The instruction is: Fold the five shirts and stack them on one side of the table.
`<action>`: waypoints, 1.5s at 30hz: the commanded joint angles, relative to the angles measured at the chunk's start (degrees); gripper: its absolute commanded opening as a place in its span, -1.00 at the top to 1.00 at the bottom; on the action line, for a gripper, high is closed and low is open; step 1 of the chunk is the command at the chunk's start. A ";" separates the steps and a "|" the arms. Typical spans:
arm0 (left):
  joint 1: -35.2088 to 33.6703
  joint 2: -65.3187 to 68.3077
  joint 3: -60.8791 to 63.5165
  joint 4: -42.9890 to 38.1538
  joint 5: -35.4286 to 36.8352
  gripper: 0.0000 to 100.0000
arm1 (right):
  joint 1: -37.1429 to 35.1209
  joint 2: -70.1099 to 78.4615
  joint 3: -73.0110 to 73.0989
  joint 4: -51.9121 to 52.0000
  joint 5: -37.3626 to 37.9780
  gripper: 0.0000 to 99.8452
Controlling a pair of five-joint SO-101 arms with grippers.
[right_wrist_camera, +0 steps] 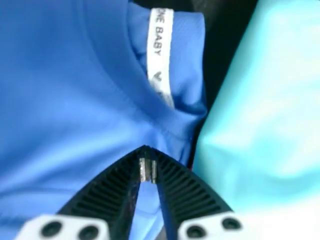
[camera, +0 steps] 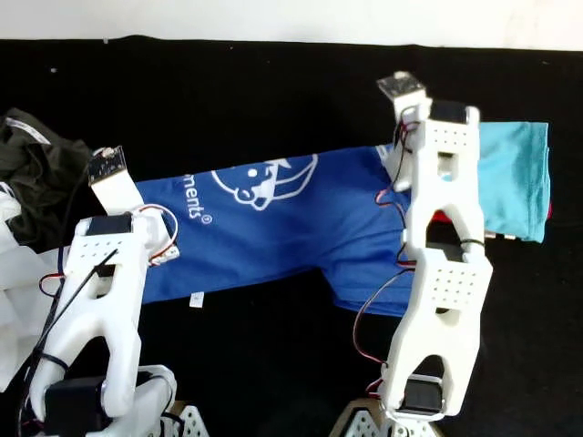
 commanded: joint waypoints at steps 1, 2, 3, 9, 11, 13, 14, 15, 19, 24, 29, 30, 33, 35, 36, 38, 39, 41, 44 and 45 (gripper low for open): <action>2.59 4.53 -1.45 -2.11 0.09 0.98 | -2.07 -1.01 -10.07 10.59 -2.29 0.99; 3.21 6.90 -2.33 -2.20 0.09 0.98 | -2.33 -1.01 -12.97 12.88 -2.99 0.99; 3.56 9.19 -3.47 -2.20 0.09 0.98 | -2.33 -1.19 -15.16 12.88 -3.78 0.99; 3.47 17.89 -8.92 -2.20 0.09 0.98 | -4.35 -10.24 -6.73 12.79 -6.42 0.99; 3.47 18.15 -9.10 -2.20 0.09 0.98 | -5.67 -15.60 1.98 12.79 -6.24 0.99; 3.56 18.15 -9.10 -2.20 0.09 0.98 | -6.99 -21.67 10.86 12.35 -6.15 0.99; 3.65 18.33 -9.19 -2.20 0.09 0.98 | -7.52 -24.84 15.43 11.82 -5.80 0.99; 3.74 18.51 -9.19 -2.20 0.09 0.98 | -7.96 -28.18 20.44 10.86 -5.01 0.99; 3.74 18.68 -9.19 -2.46 0.09 0.98 | -8.92 -41.89 44.26 2.42 -2.46 0.99; 3.82 18.77 -9.19 -2.55 0.09 0.98 | -8.66 -54.37 70.29 -12.44 -0.97 0.99; 3.82 18.77 -9.10 -2.55 0.09 0.98 | -7.25 -57.80 82.68 -18.59 -0.97 0.99; 3.82 18.77 -9.10 -2.55 0.09 0.98 | -6.46 -57.80 84.00 -20.00 -0.97 0.99; 3.82 18.77 -9.10 -2.55 0.09 0.98 | -3.12 -57.71 87.08 -25.45 -0.79 0.99; 3.82 18.77 -9.10 -2.55 0.09 0.98 | -0.84 -57.71 88.92 -29.05 2.20 0.99; 3.82 18.77 -9.10 -2.55 0.09 0.98 | 0.22 -57.71 89.54 -30.37 3.43 0.99; 3.82 18.77 -9.10 -2.55 0.09 0.98 | 2.07 -57.71 90.51 -31.87 4.22 0.99; 3.82 18.77 -9.10 -2.55 0.09 0.98 | 2.86 -57.71 90.51 -32.04 4.22 0.99; 3.82 18.77 -9.01 -2.55 0.09 0.98 | 4.35 -57.71 90.51 -32.04 4.84 0.99; 3.82 18.77 -9.01 -2.55 0.09 0.98 | 6.64 -57.71 90.59 -32.04 8.88 0.99; 3.82 18.77 -9.01 -2.55 0.09 0.98 | 7.69 -57.71 90.59 -32.04 9.76 0.99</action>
